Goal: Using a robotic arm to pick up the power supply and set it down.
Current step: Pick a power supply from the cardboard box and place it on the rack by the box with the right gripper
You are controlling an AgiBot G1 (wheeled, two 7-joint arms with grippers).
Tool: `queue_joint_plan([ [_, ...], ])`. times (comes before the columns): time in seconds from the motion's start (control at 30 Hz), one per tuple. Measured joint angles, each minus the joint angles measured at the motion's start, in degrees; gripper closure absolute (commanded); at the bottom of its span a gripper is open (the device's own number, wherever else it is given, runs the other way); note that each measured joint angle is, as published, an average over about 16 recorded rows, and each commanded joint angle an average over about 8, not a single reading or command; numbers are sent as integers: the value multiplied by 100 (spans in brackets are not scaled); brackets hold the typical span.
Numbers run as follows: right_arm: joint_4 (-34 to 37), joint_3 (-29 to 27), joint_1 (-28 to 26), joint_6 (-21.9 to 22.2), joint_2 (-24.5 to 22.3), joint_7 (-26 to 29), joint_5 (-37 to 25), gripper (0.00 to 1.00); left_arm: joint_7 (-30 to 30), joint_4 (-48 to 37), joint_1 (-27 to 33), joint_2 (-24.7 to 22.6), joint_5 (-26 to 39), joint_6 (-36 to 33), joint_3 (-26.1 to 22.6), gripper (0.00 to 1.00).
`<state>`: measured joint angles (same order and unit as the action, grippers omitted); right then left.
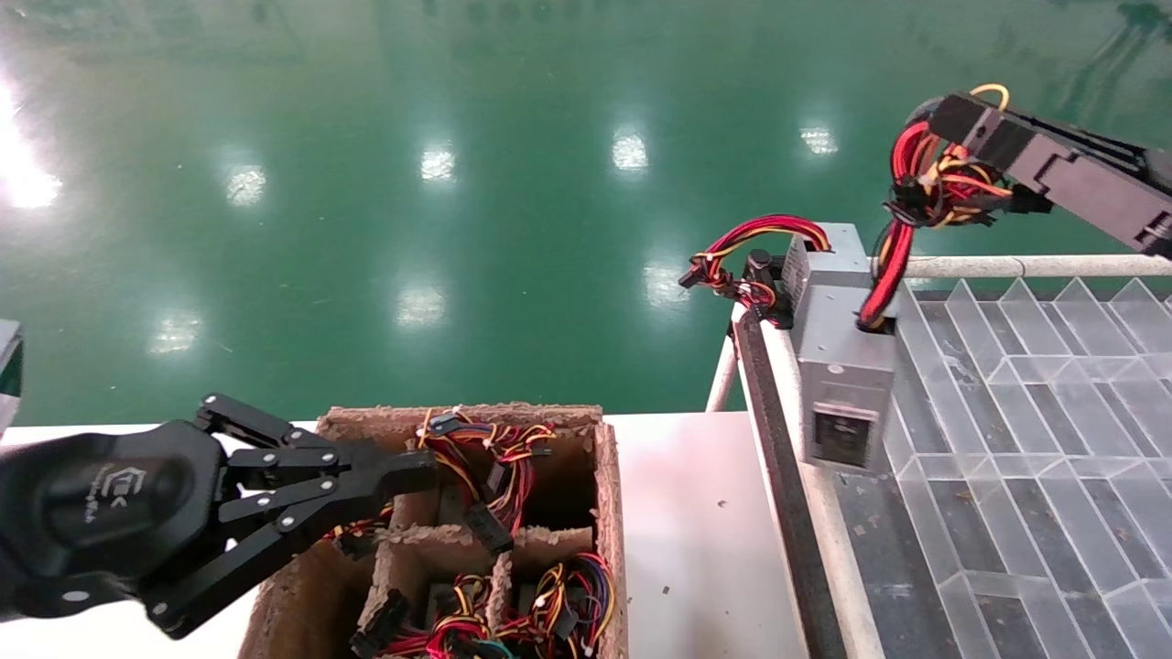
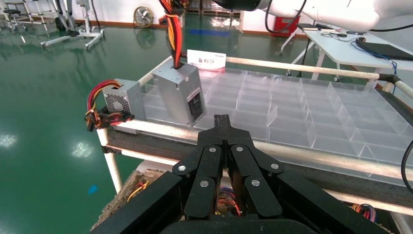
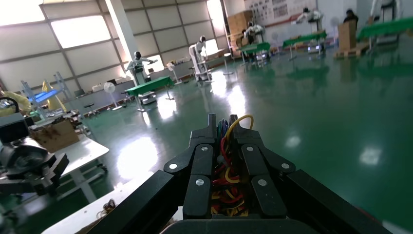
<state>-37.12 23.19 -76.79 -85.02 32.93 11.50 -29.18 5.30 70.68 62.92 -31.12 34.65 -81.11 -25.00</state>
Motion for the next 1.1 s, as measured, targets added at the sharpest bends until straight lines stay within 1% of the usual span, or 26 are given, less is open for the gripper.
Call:
queue_joint_plan([
  [0.27,1037,159,-356,-299,37,178,-180,100,0,0,0,0,0,0,0,100],
  [0.4,1544,245,-563,-318,95,204,-306,100,0,0,0,0,0,0,0,100],
  [0.57,2064,356,-812,-242,178,138,-504,100,0,0,0,0,0,0,0,100],
  [0.83,2590,550,-1158,-216,331,-74,-844,100,0,0,0,0,0,0,0,100],
  [1.1,2926,706,-1408,-274,545,-246,-1092,100,0,0,0,0,0,0,0,100],
])
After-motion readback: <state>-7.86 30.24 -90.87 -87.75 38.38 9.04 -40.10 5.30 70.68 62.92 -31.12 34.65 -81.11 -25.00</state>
